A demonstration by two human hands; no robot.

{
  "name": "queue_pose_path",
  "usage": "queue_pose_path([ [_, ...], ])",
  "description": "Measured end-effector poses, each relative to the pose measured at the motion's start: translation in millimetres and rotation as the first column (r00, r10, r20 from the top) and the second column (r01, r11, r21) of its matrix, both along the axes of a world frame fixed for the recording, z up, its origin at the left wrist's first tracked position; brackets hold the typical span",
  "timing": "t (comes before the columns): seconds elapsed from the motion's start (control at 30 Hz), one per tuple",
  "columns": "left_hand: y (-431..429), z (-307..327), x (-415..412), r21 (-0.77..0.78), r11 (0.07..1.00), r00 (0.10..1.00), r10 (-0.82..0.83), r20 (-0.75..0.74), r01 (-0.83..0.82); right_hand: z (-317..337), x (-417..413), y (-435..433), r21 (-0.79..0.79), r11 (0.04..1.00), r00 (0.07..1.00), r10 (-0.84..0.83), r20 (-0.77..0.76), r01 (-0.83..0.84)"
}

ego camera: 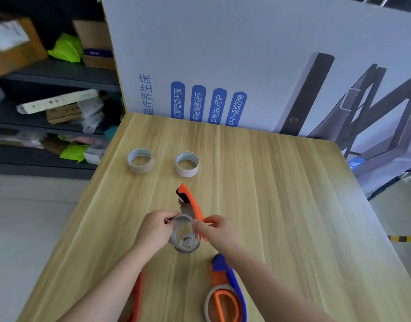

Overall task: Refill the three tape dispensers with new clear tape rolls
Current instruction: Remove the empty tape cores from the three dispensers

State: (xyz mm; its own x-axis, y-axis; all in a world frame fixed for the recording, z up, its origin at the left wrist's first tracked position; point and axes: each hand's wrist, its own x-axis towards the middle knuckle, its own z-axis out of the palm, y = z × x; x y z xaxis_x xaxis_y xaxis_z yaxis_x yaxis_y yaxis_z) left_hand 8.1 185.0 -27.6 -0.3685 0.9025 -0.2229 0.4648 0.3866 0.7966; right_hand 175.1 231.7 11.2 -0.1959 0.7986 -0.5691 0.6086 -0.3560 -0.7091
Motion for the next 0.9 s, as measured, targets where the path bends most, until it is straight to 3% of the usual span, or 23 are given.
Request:
queue_pose_path([
  [0.27, -82.6, -7.9, 35.4, -0.114, 0.993, 0.957, -0.049, -0.285, 0.017, -14.7, 25.4, -70.1, -0.005, 0.948, 0.942, 0.317, 0.110, -0.319],
  [0.6, -124.9, -44.1, 60.2, -0.319, 0.944, 0.869, -0.224, -0.442, 0.081, -37.9, 37.0, -116.3, 0.060, 0.773, 0.706, 0.542, 0.456, -0.632],
  [0.73, -122.0, -45.8, 63.0, -0.335, 0.938, 0.852, -0.243, -0.464, 0.085, -42.6, 43.8, -118.7, 0.062, 0.780, 0.700, 0.520, 0.489, -0.623],
  [0.83, -113.8, -30.8, 69.7, -0.153, 0.980, 0.816, -0.193, -0.544, 0.130, -40.0, 57.7, -107.5, 0.193, 0.858, 0.823, 0.356, 0.443, -0.475],
  [0.9, -104.4, -16.7, 82.6, -0.073, 0.967, 0.783, -0.241, -0.573, 0.245, -37.4, 69.7, -95.6, 0.304, 0.855, 0.852, 0.255, 0.458, -0.419],
])
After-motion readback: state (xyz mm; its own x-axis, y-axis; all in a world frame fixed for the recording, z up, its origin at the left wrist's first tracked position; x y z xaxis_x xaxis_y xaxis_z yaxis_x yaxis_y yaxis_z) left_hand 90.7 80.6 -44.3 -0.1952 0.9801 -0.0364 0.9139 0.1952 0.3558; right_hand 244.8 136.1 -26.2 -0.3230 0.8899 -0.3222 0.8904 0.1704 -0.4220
